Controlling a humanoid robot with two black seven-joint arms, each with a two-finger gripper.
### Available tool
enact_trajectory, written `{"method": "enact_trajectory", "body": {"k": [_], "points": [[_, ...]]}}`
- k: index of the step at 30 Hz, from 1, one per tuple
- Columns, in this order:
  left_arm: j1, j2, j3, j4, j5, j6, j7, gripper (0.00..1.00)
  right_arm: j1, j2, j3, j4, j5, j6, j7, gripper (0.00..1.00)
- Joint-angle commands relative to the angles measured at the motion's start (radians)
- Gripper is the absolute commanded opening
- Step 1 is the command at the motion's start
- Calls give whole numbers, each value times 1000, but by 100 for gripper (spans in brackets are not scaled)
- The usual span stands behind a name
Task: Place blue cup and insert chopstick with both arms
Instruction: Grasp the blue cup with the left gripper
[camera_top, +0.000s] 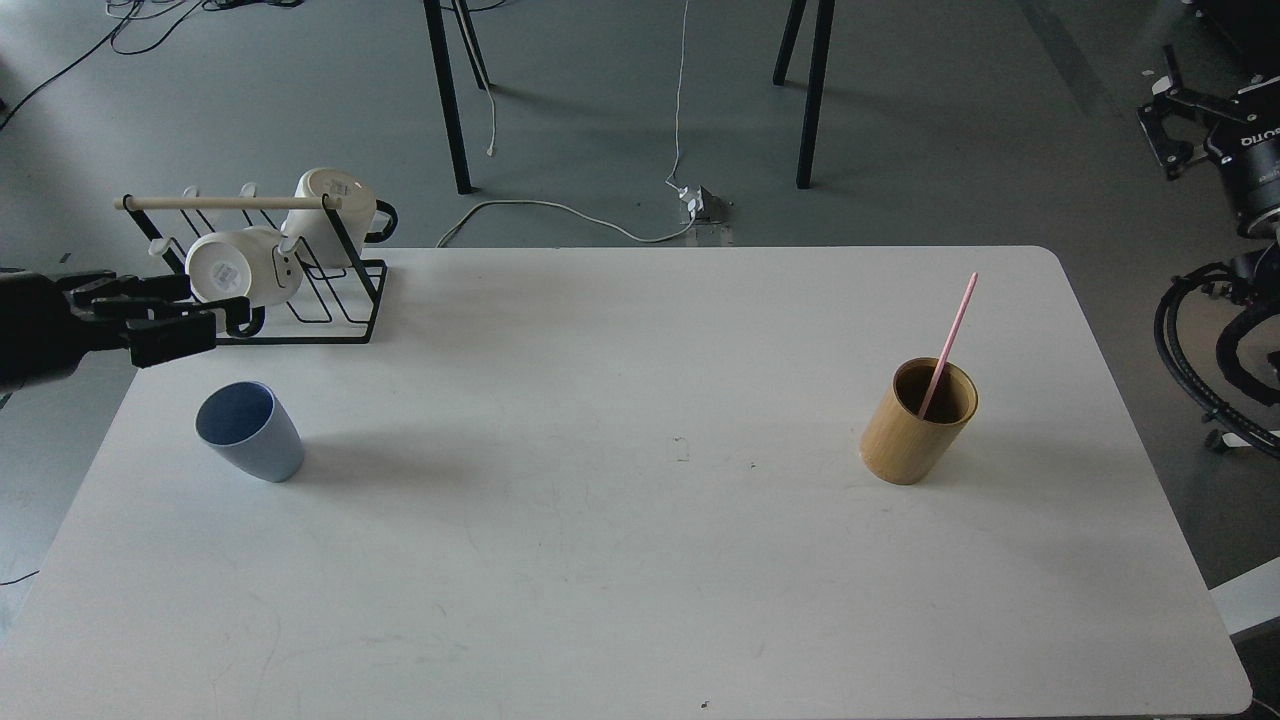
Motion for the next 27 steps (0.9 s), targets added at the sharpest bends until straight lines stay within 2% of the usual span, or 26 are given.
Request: {"method": "enact_trajectory", "body": {"k": [1,6,13,20,23,25,27], "points": [[12,-41,127,115,41,122,1,70,1,0,7,1,0,0,1,99],[15,-156,154,274,46,127,1,60,2,0,4,1,0,0,1,99],[20,-283,154,426,46,124,1,56,2,2,0,1,-1,0,-1,99],[44,-334,155,466,49,123,1,54,2,-20,0,1,-1,0,-1,99],[41,-338,178,469,47,119,1,44,2,-21,0,-1,-1,0,-1,99],[38,-346,207,475,47,119,1,29,2,-21,0,-1,-1,0,-1,99],[36,-346,217,477,46,119,1,21,2,-21,-1,-1,-1,0,-1,99]]}}
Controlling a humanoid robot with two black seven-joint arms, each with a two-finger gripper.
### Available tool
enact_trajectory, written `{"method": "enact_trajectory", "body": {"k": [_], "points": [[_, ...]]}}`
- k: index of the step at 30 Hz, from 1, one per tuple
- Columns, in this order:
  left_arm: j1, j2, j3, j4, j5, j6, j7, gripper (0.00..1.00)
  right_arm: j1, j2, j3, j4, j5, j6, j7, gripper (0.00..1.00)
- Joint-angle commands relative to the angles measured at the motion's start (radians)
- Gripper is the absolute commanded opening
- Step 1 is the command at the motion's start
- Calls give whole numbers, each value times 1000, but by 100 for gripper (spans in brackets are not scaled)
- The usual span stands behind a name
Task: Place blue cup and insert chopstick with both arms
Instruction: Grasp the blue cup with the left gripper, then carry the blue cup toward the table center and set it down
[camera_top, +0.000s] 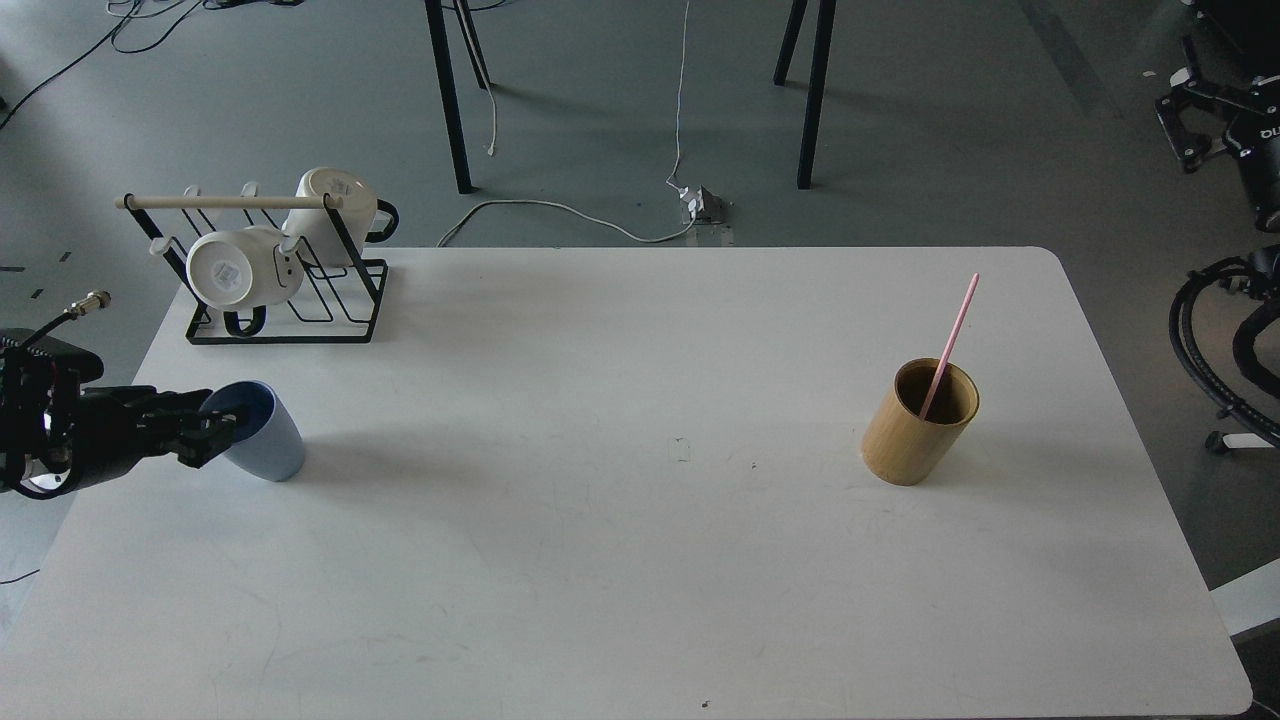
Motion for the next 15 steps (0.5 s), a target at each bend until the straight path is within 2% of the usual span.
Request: {"method": "enact_trajectory", "body": {"k": [1,3,11,15], "points": [[-6,-5,21,4,-6,0,0,16,0,1,-1,0,0,0,0,99],[-7,-5,21,4,-4,0,0,4,0,1,-3,0,0,0,0,99],[-73,-3,18,-9,-6,-8,0,0,0,3,-3,3,0,0,0,99],[-163,1,19,-37,-6,-100,0,0,0,1,2,6,0,0,0,99]]}}
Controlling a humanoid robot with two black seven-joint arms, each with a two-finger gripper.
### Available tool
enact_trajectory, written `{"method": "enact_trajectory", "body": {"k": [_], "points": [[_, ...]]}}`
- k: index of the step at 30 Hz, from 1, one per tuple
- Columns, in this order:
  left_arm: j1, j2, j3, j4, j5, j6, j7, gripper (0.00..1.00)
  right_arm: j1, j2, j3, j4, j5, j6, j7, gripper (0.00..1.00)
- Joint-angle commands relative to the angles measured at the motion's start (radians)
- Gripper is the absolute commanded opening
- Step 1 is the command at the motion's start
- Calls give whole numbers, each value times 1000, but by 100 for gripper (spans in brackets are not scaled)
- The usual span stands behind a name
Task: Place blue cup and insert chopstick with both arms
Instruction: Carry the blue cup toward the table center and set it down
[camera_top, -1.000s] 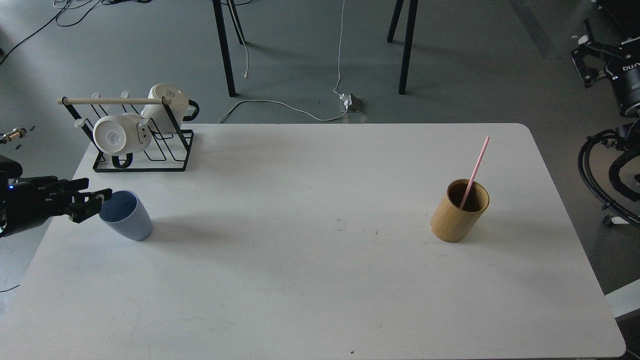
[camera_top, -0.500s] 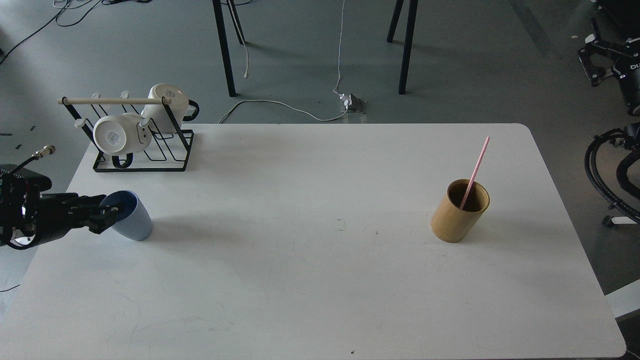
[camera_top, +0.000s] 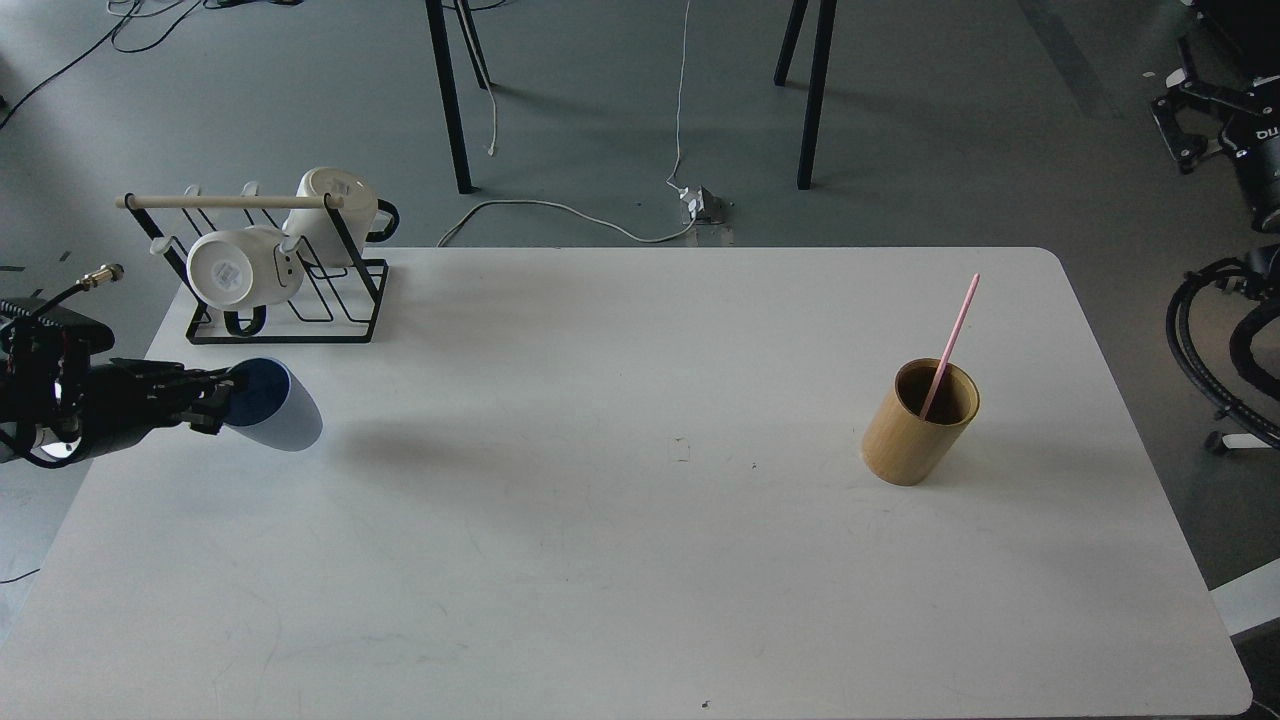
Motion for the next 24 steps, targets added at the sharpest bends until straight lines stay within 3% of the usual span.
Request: {"method": "enact_trajectory", "body": {"k": [1,10,13,16,20,24], "points": [[-91,4,1,-53,3,-103,0,0,0,-1,3,3,0,0,2,99],[-326,-2,-2,-487,130,-386,0,0,0,-34,8,36,0,0,9,99],[-409,-74,-2,-584,173,-483,0,0,0,-44,6,36,0,0,11,99],[-438,-243,1,-580,222,-483,47,0,3,-51,8,38,-1,0,26,99],[-425,-378,2,-519,302,-483,83,0,11,-81,6,39,-1,0,32,99],[-406,-570,5,-335,317,-483,94,0,9,-101,19,39,-1,0,34,99]]}}
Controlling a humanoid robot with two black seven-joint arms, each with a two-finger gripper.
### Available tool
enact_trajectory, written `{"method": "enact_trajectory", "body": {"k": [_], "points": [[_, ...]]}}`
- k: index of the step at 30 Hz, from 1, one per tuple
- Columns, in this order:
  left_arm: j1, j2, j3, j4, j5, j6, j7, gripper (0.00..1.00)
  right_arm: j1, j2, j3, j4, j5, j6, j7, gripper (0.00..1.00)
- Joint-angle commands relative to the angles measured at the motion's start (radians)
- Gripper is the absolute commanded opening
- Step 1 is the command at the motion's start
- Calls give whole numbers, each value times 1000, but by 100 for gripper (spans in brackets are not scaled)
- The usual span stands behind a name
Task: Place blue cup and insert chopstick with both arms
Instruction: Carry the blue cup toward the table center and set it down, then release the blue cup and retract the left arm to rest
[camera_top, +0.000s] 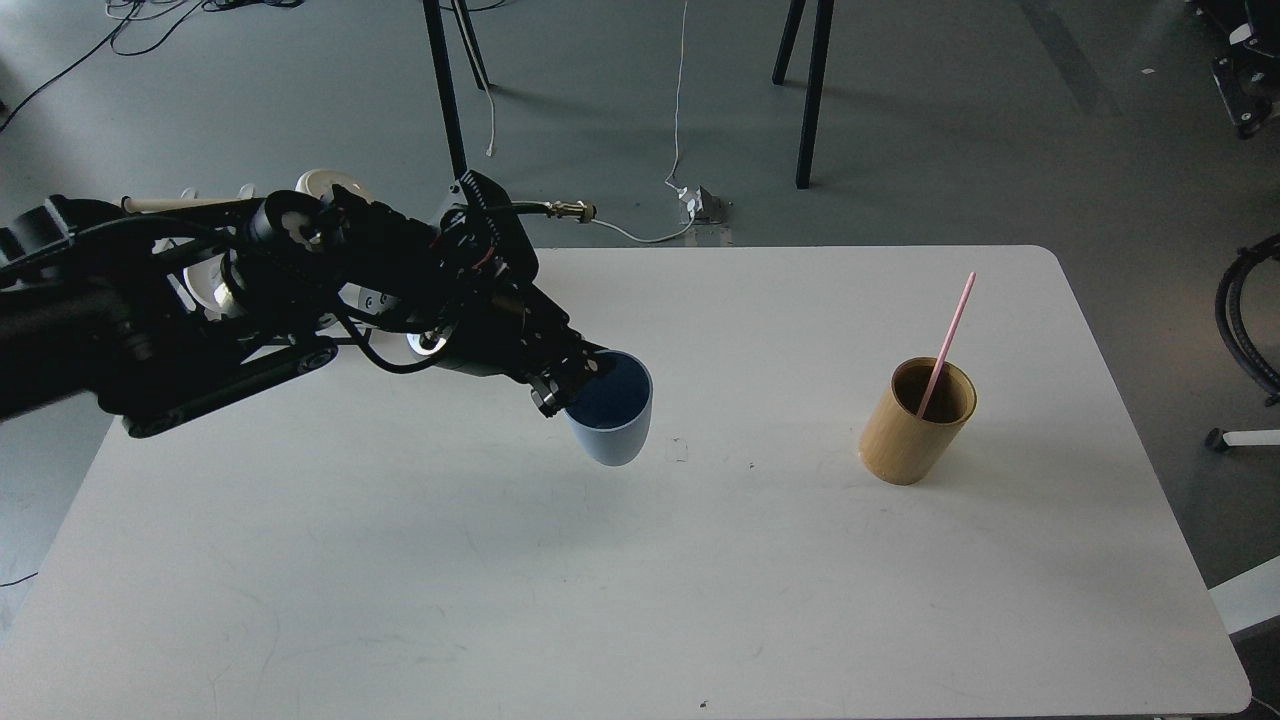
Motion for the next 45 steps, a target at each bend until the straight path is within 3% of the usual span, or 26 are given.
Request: {"method": "enact_trajectory", "body": {"k": [1,6,18,20,23,27,34,39,45], "points": [[12,-158,1,171,12,0,6,0,-1,-13,10,0,0,0,1,99],[60,-273,1,343,13,0,2,0,-4,-21,12,-2,0,0,1,99],[134,-345,1,428,13,0,9,7,-6,-15,10,0,0,0,1,99],[138,-344,-1,428,10,0,9,14,-6,-15,10,0,0,0,1,99],[137,-330,-11,412,1,0,5,36,-6,-16,10,10,2,0,1,99],[131,-304,-57,375,-60,0,6,47,-12,-24,10,30,0,0,-2,99],[109,-160,-234,331,-443,0,5,78,-12,-162,-92,44,-17,0,-10,99],[123,-83,-451,360,-964,0,0,99,-15,-318,-230,167,-113,0,-14,99],[127,-77,-535,593,-1665,0,8,99,-62,-399,-252,326,-285,-33,-13,98]]}}
